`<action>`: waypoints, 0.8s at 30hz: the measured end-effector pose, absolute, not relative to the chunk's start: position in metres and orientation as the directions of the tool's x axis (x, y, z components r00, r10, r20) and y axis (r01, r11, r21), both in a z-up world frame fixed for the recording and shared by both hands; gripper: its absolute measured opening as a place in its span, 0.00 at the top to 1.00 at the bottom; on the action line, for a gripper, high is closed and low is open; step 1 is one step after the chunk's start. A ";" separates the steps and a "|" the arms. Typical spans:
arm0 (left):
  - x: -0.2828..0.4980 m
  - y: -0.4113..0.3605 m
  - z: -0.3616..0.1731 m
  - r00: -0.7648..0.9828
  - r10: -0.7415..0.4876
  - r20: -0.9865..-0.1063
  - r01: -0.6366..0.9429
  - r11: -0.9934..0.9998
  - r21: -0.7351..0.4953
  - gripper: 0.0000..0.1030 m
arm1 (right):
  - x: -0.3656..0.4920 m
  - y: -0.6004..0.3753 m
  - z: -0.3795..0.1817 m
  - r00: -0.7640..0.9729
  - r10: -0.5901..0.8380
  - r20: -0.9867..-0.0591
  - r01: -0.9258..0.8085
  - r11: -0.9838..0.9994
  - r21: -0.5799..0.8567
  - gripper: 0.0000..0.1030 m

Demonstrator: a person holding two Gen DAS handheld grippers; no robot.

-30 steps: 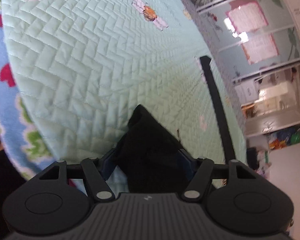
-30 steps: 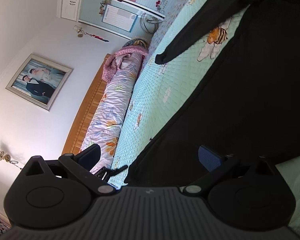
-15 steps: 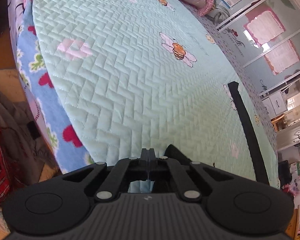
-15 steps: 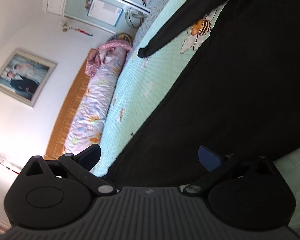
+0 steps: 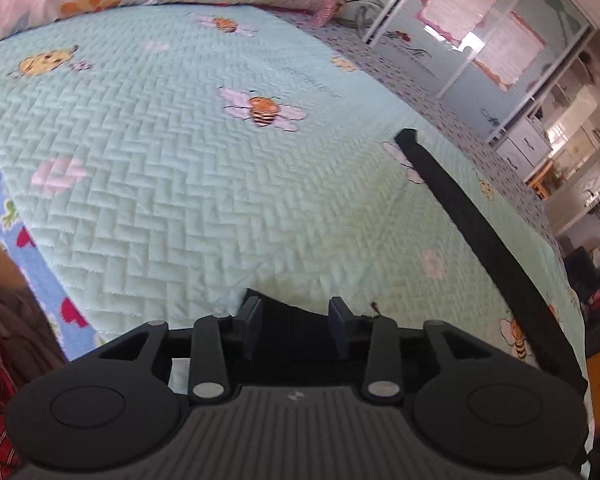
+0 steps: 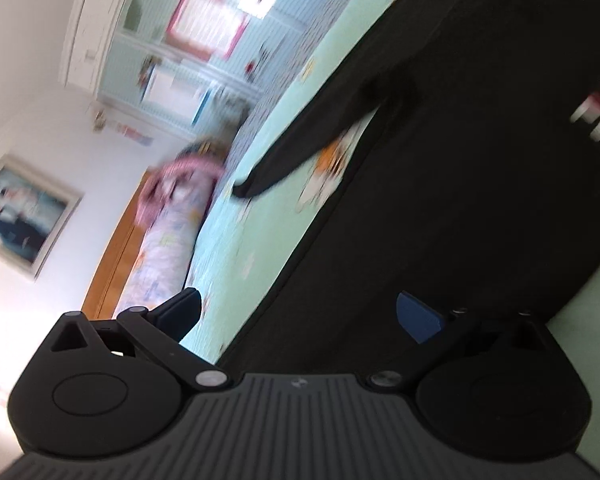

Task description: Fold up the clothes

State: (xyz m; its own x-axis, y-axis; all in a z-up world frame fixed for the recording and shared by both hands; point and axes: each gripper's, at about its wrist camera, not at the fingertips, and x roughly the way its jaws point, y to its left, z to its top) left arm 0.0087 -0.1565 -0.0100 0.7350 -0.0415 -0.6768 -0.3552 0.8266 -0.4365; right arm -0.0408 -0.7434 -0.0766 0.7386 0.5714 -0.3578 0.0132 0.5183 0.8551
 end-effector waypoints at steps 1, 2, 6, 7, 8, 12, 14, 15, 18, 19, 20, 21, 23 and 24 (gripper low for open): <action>0.013 -0.166 -0.008 0.740 -0.061 -0.670 -0.317 0.847 -0.427 0.58 | -0.042 -0.752 -0.076 0.759 0.546 -0.355 0.027 0.518 0.855 0.00; 0.018 -0.176 -0.006 0.743 -0.079 -0.664 -0.279 0.866 -0.415 0.58 | -0.043 -0.761 -0.076 0.779 0.517 -0.355 0.043 0.521 0.853 0.00; 0.043 -0.218 -0.006 0.733 -0.157 -0.662 -0.148 0.913 -0.380 0.41 | -0.047 -0.789 -0.073 0.834 0.394 -0.387 0.116 0.560 0.820 0.00; 0.051 -0.227 -0.008 0.720 -0.182 -0.669 -0.128 0.913 -0.386 0.41 | -0.046 -0.796 -0.073 0.842 0.369 -0.393 0.132 0.566 0.814 0.00; 0.059 -0.236 -0.011 0.706 -0.207 -0.677 -0.110 0.913 -0.394 0.41 | -0.045 -0.801 -0.072 0.848 0.354 -0.393 0.141 0.566 0.813 0.00; 0.086 -0.278 -0.026 0.649 -0.280 -0.707 -0.022 0.922 -0.385 0.41 | -0.026 -0.812 -0.061 0.866 0.328 -0.378 0.112 0.609 0.785 0.00; 0.097 -0.300 -0.033 0.622 -0.301 -0.722 0.018 0.928 -0.372 0.40 | -0.010 -0.817 -0.052 0.877 0.318 -0.361 0.078 0.647 0.759 0.00; 0.102 -0.312 -0.037 0.607 -0.311 -0.731 0.038 0.930 -0.365 0.40 | 0.000 -0.822 -0.049 0.882 0.316 -0.349 0.063 0.656 0.752 0.00; 0.115 -0.347 -0.051 0.562 -0.335 -0.756 0.093 0.934 -0.344 0.40 | 0.036 -0.842 -0.046 0.884 0.325 -0.337 0.046 0.656 0.753 0.00; 0.117 -0.358 -0.056 0.549 -0.338 -0.764 0.107 0.935 -0.337 0.40 | 0.050 -0.847 -0.046 0.878 0.334 -0.343 0.045 0.656 0.754 0.00; 0.120 -0.368 -0.060 0.538 -0.343 -0.770 0.122 0.935 -0.332 0.40 | 0.062 -0.850 -0.047 0.870 0.342 -0.356 0.045 0.663 0.747 0.00; 0.123 -0.376 -0.064 0.527 -0.346 -0.776 0.134 0.936 -0.326 0.40 | 0.075 -0.852 -0.047 0.862 0.347 -0.369 0.041 0.679 0.733 0.00; 0.128 -0.388 -0.072 0.513 -0.343 -0.787 0.150 0.939 -0.311 0.40 | 0.102 -0.858 -0.048 0.848 0.362 -0.387 0.018 0.711 0.703 0.00; 0.131 -0.392 -0.075 0.510 -0.337 -0.792 0.154 0.941 -0.302 0.39 | 0.116 -0.861 -0.049 0.843 0.368 -0.392 0.008 0.720 0.694 0.00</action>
